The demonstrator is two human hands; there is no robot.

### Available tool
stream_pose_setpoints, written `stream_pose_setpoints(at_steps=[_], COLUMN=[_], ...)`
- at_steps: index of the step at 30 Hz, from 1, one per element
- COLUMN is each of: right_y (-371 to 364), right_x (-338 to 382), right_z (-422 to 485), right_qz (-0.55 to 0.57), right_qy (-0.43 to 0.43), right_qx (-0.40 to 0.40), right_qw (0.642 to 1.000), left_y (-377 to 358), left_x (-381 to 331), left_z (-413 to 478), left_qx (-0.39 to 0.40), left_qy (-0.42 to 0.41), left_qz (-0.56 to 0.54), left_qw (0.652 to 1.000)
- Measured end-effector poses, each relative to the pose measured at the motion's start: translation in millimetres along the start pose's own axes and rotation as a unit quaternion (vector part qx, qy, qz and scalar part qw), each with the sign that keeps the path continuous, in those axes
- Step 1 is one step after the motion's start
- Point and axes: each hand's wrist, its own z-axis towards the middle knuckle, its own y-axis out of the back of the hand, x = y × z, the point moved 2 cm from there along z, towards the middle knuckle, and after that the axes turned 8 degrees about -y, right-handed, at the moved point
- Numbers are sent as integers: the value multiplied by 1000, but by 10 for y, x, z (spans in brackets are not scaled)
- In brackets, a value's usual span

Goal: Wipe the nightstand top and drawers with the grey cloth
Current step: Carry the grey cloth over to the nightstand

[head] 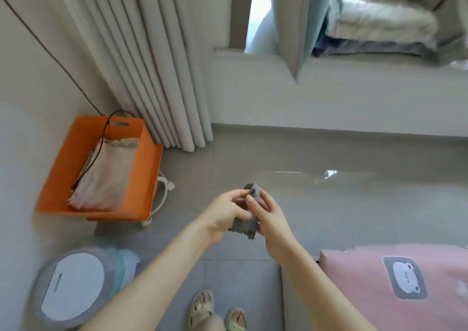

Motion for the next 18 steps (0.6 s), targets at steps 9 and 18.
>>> stream_pose_setpoints(at_steps=[9, 18], right_y=[1131, 2940], right_x=[1530, 2668], right_z=[-59, -133], right_qz=[280, 426], right_qy=[109, 232], right_qx=[-93, -243], right_qw=[949, 840], left_y=[-1418, -3462], left_x=[-1784, -2763], left_z=[1167, 2215], left_qx=[171, 399], left_qy=[45, 22], left_qz=[141, 285], left_qw=[974, 871])
